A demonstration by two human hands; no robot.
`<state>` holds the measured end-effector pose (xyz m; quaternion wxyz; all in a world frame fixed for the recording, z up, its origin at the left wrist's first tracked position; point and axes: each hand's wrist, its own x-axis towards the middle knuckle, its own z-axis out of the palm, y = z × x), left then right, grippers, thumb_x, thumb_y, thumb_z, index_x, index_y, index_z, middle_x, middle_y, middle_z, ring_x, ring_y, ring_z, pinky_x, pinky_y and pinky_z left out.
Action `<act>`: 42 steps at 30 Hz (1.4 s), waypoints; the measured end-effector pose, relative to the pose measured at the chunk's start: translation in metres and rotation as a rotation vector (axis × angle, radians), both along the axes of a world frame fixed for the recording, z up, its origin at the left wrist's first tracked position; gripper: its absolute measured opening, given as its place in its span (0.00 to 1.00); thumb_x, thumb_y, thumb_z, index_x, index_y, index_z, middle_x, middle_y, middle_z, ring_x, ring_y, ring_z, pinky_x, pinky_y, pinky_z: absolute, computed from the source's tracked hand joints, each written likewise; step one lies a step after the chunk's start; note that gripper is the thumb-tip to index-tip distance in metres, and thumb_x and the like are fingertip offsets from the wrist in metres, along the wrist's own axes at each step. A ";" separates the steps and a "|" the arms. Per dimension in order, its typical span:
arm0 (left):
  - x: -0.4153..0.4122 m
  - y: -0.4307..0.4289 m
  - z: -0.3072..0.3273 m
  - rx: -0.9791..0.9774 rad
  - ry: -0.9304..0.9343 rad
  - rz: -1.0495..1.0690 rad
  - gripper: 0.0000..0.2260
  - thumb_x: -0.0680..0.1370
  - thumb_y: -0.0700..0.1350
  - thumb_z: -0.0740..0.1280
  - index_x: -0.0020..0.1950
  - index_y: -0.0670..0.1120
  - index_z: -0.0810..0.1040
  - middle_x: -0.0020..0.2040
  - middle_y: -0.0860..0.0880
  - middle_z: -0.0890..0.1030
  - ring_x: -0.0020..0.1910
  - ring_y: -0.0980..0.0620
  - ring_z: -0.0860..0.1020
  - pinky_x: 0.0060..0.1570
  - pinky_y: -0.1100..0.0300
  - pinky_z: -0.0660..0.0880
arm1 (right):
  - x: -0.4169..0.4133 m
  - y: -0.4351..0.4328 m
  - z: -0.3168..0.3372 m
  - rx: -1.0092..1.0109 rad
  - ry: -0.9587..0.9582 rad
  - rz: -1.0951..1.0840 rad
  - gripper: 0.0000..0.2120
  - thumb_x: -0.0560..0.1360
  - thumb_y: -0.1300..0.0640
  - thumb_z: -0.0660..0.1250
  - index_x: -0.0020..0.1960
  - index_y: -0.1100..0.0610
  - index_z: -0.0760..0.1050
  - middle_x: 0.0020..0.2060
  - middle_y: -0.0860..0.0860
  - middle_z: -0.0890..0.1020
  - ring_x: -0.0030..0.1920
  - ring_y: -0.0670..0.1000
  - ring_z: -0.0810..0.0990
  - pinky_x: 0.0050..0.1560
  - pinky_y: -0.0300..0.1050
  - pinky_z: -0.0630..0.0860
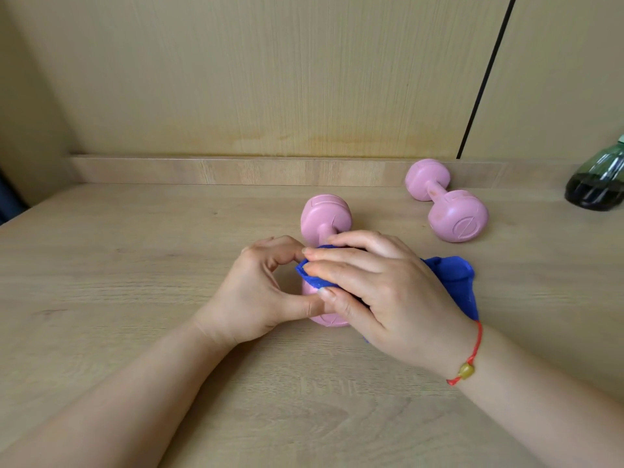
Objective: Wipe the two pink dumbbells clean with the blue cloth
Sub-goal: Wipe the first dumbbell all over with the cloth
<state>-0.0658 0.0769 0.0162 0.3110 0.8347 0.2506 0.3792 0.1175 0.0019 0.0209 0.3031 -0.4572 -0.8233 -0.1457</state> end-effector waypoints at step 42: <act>0.001 -0.001 0.002 -0.189 -0.041 -0.005 0.15 0.59 0.48 0.82 0.41 0.52 0.82 0.38 0.59 0.79 0.40 0.63 0.76 0.46 0.73 0.67 | -0.010 0.000 0.013 -0.066 0.081 0.059 0.13 0.79 0.56 0.58 0.51 0.57 0.82 0.51 0.45 0.82 0.52 0.52 0.75 0.58 0.48 0.70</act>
